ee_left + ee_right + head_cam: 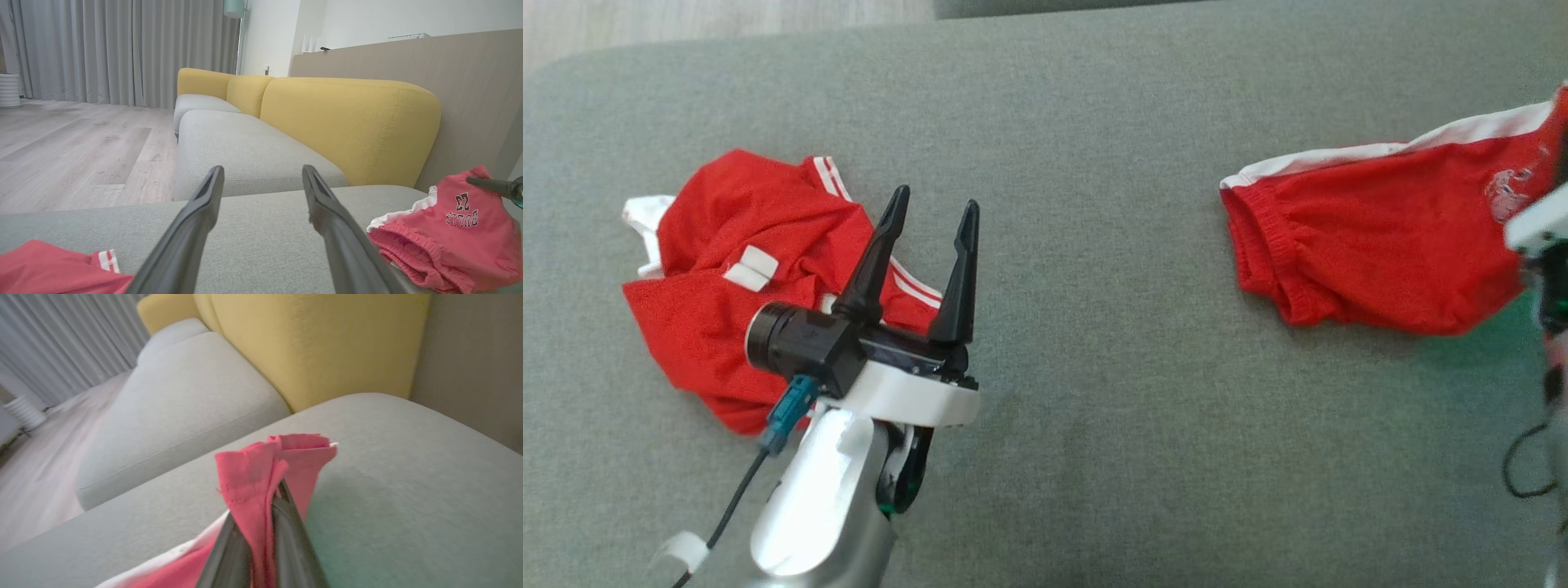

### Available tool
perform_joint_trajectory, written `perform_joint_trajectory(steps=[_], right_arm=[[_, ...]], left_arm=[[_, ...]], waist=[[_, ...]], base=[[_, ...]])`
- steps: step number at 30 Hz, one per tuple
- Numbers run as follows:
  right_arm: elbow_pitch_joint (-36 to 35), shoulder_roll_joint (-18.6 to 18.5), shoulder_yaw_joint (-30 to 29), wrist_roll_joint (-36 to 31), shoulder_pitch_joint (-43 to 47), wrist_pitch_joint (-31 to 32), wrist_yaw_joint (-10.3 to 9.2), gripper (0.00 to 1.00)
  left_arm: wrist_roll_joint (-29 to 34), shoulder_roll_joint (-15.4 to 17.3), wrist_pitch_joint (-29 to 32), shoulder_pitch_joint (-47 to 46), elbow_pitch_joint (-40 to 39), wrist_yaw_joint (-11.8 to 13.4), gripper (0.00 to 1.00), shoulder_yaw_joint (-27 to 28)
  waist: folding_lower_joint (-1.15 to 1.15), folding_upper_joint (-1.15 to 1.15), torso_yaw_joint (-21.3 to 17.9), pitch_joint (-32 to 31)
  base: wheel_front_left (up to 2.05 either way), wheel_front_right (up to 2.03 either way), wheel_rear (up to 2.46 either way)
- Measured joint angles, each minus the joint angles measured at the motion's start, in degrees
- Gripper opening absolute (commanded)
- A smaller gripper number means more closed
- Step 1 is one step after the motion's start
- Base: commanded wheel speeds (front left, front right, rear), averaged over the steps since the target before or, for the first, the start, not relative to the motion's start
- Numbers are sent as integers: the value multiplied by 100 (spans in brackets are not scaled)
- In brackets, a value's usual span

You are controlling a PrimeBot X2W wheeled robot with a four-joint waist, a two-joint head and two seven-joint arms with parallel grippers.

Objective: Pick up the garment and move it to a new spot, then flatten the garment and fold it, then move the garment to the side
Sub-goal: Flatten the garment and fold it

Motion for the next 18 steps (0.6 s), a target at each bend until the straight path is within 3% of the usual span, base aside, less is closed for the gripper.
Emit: perform_joint_trajectory(steps=[11,18], right_arm=[[-1546,102,1816,1467,794,-2,0,0],[-2336,-236,3070,2265,1104,-77,0,0]], left_arm=[[-7,24,0,177,56,1,100,76],[-11,35,0,187,60,2,100,75]], waist=[[0,0,96,-312],[0,0,230,-423]], base=[[0,0,0],[0,0,0]])
